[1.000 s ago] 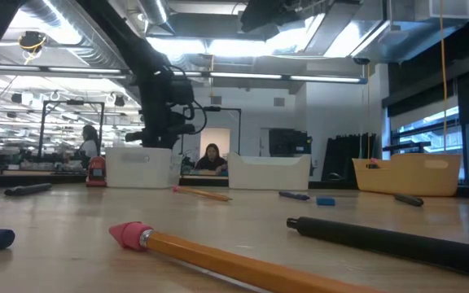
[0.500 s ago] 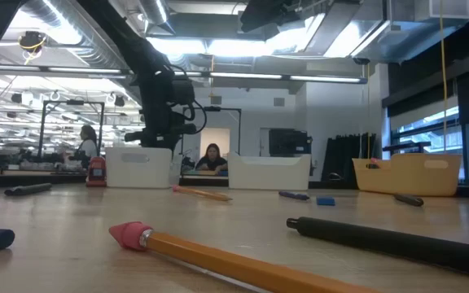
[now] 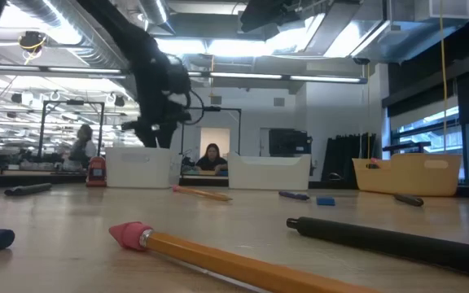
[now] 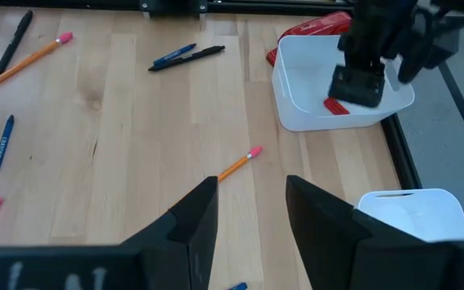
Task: Sort crayons/erasers/pens/pencils in bins
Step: Put the blue crayon into the right white bin
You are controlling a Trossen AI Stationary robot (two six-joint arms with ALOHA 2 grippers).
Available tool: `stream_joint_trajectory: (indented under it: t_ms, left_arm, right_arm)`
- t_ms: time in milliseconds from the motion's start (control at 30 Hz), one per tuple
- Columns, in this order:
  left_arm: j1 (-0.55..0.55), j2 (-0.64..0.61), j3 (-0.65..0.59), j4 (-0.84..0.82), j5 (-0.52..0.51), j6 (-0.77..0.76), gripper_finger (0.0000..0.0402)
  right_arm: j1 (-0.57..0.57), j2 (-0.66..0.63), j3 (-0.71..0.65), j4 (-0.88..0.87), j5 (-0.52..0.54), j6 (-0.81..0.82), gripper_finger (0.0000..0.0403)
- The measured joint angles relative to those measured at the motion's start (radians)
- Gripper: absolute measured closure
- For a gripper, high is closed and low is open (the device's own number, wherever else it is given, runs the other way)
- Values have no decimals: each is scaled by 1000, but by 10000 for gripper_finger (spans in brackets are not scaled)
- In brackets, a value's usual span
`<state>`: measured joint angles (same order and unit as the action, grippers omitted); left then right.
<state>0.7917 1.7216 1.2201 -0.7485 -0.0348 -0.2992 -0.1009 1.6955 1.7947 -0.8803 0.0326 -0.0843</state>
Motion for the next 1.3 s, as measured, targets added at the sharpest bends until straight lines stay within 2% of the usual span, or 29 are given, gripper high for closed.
stream_joint_trajectory:
  t_ms: [167, 367, 567, 767, 900, 1133, 1300]
  left_arm:
    - [-65, -151, 0, -41, 2, 69, 250]
    - [-215, -347, 0, -109, 1, 204, 250]
    - [-353, -482, 0, -151, 0, 168, 250]
    - [-434, -547, 0, -175, -27, 36, 250]
    - [-477, -568, 0, -220, -119, -48, 250]
    - [-529, -578, 0, -267, -234, -140, 250]
    - [-551, -578, 0, -264, -243, -147, 250]
  right_arm:
    - [0, 0, 0, 0, 0, 1, 253]
    - [0, 0, 0, 0, 0, 1, 253]
    - [0, 0, 0, 32, 1, -41, 253]
    - [2, 0, 0, 132, -1, 84, 253]
    - [2, -1, 0, 175, -6, 85, 253]
    - [2, -1, 0, 302, -8, 213, 253]
    - [-7, -1, 0, 159, -24, 322, 254]
